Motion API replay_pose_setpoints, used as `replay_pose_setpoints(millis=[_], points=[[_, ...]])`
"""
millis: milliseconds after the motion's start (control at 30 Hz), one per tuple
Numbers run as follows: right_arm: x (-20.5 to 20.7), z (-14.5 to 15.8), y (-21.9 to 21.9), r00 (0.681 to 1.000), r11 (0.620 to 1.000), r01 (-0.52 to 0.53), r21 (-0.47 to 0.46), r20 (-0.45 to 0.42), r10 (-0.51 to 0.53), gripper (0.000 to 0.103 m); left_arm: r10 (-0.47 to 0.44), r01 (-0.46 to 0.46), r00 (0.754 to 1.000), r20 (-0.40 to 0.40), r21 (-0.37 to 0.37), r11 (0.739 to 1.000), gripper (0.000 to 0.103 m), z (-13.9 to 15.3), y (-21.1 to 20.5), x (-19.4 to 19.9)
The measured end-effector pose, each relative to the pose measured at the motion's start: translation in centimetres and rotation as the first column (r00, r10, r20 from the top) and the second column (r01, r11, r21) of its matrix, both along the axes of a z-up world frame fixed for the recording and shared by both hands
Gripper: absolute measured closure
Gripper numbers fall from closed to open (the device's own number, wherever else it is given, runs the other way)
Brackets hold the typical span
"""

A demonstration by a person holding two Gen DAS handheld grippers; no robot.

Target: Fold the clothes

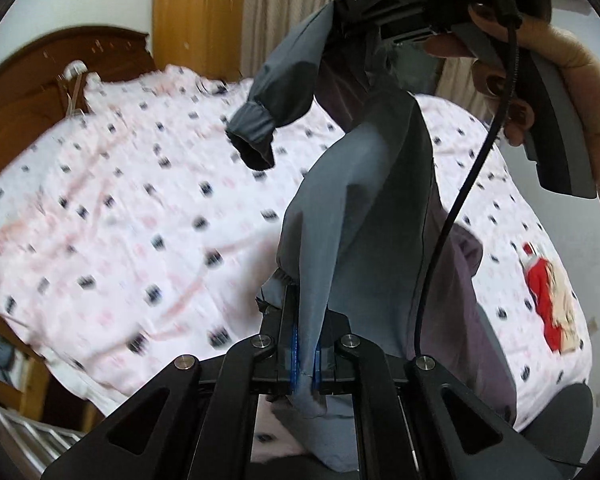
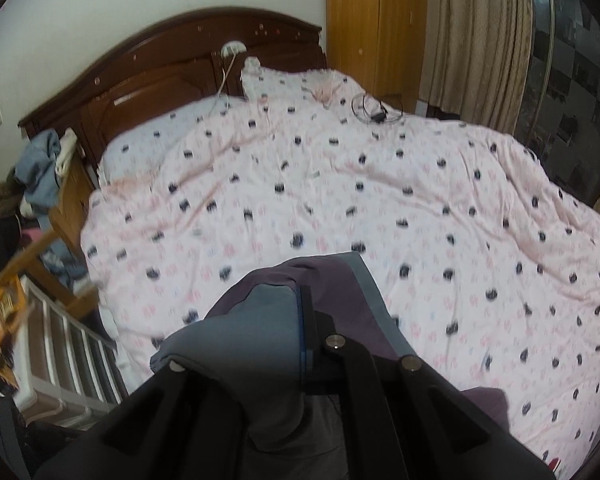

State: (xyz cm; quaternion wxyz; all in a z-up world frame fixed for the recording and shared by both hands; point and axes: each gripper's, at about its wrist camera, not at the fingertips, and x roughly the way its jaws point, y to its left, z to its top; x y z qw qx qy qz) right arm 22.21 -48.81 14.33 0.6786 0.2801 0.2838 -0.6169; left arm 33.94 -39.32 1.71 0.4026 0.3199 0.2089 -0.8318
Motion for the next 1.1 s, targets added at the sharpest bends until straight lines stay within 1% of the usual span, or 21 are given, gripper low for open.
replay_pose_setpoints(millis=[67,167,233,400,500,533,667,733,767,833,967,1100], points=[[0.1,2.0,-1.1,1.0,1.0,-0.004,-0.018,0.016,0.004,0.101,0.021,-0.021,1.0,0.001,-0.029,0.999,0.099,1.4,-0.9,0.4],[0.8,5.7,-3.0,0.999,0.998,-0.018,-0.055,0.031,0.02,0.101,0.052,-0.052,0.999,-0.008,-0.059,0.997,0.099,3.0,-1.9,2.0],[1.2,7.9,-3.7,0.998,0.996,-0.027,-0.079,0.055,0.032,0.101,0.073,-0.074,0.997,-0.014,-0.091,0.993,0.099,4.4,-2.4,2.0],[1.5,14.6,-4.2,0.992,0.983,-0.049,-0.176,0.107,0.068,0.101,0.106,-0.108,0.994,-0.018,-0.195,0.975,0.099,9.4,-3.4,3.0],[0.8,18.4,-3.5,0.989,0.97,-0.049,-0.237,0.126,0.081,0.101,0.123,-0.125,0.992,-0.027,-0.263,0.957,0.099,12.6,-3.3,3.1],[0.4,19.6,-3.0,0.988,0.965,-0.048,-0.259,0.131,0.085,0.101,0.125,-0.13,0.992,-0.036,-0.289,0.949,0.099,14.0,-3.2,3.1],[-2.2,24.7,-0.3,0.985,0.932,-0.034,-0.36,0.148,0.093,0.101,0.131,-0.139,0.99,-0.047,-0.397,0.907,0.099,18.2,-2.2,2.1],[-3.7,26.5,1.4,0.984,0.916,-0.024,-0.4,0.15,0.091,0.101,0.115,-0.125,0.992,-0.048,-0.434,0.892,0.099,19.4,-1.2,0.8],[-4.5,27.1,2.3,0.984,0.912,-0.019,-0.409,0.152,0.089,0.101,0.107,-0.117,0.993,-0.048,-0.452,0.884,0.099,19.9,-0.7,0.1],[-6.3,28.0,4.3,0.986,0.91,-0.014,-0.415,0.147,0.083,0.101,0.06,-0.078,0.997,-0.053,-0.459,0.885,0.099,19.9,0.5,-1.6],[-9.6,26.8,8.4,0.996,0.921,-0.009,-0.389,0.083,0.045,0.101,-0.058,0.034,0.997,-0.042,-0.436,0.9,0.099,17.7,3.6,-5.9],[-14.7,22.5,12.3,0.999,0.949,0.042,-0.312,0.029,-0.034,0.101,-0.192,0.165,0.981,-0.038,-0.365,0.916,0.099,14.3,7.7,-10.8]])
